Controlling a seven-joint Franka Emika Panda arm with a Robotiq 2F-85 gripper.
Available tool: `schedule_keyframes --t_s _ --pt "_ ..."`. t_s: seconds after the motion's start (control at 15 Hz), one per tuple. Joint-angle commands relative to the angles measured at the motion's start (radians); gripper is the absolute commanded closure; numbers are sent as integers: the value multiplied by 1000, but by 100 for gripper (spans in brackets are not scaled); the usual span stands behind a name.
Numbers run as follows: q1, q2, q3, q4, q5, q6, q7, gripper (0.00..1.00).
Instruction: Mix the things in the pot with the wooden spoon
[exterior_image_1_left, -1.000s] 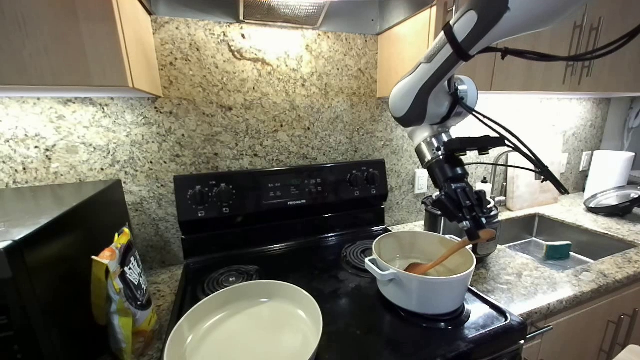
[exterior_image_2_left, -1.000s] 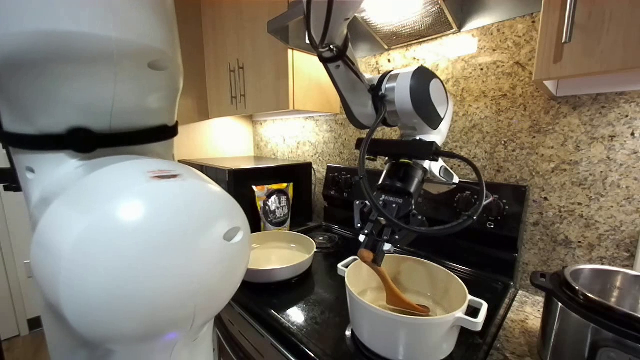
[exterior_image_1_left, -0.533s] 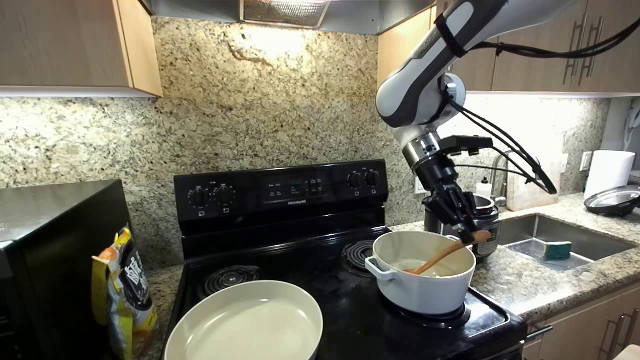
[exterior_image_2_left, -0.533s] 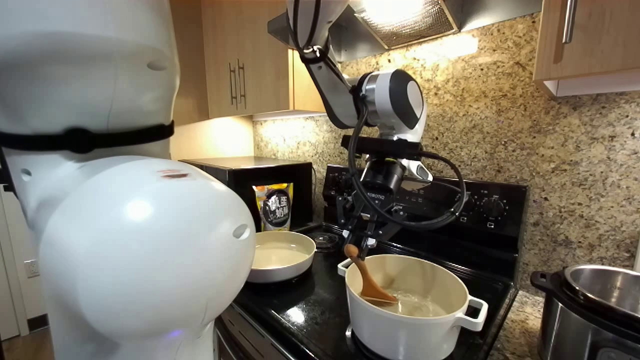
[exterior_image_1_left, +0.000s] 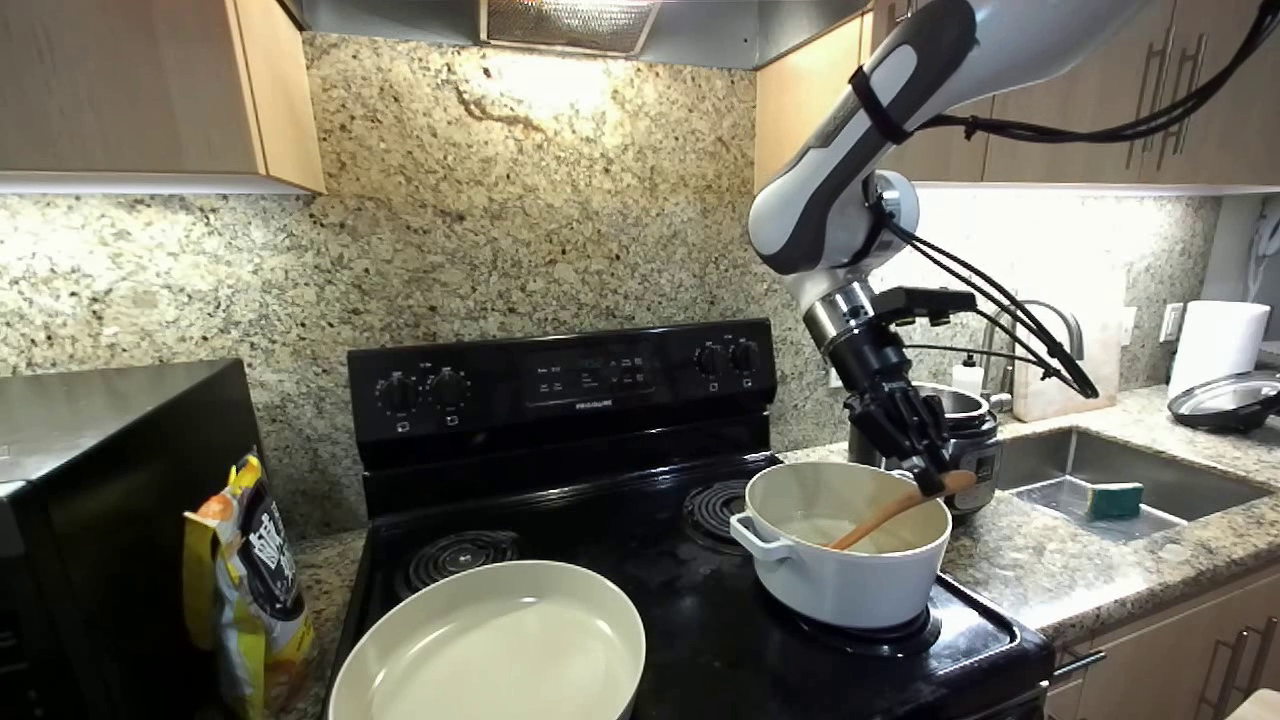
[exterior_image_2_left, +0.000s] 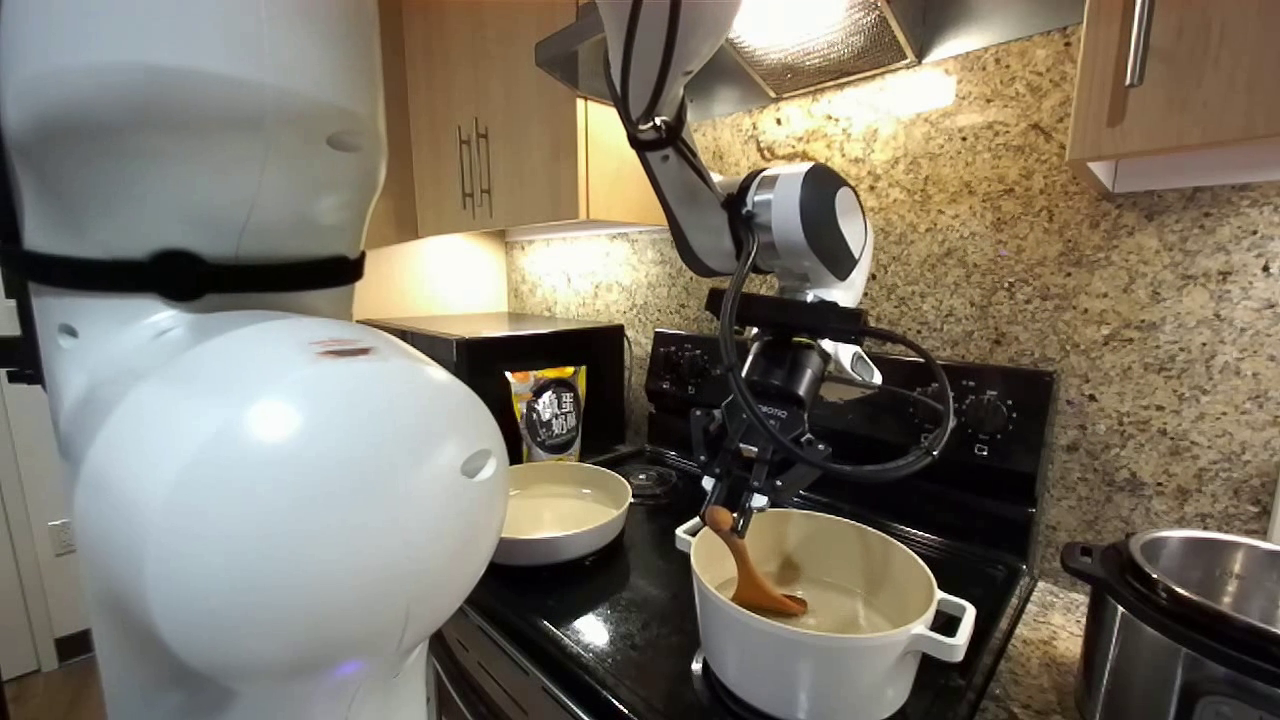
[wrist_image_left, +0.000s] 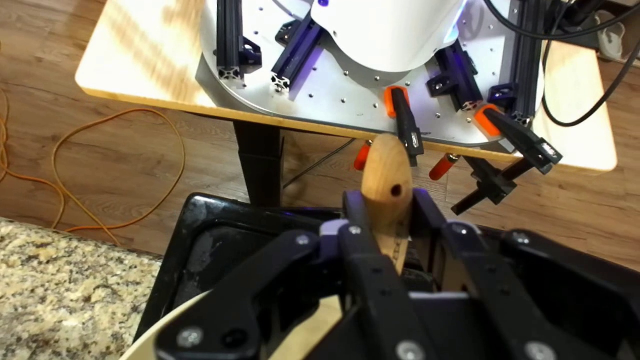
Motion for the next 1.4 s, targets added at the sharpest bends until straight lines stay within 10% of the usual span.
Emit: schedule_keyframes --t_s 0.0,1.33 --pt "-27 12 -16 4 -18 -10 -2 93" --pt "-17 18 -4 15 0 25 -72 93"
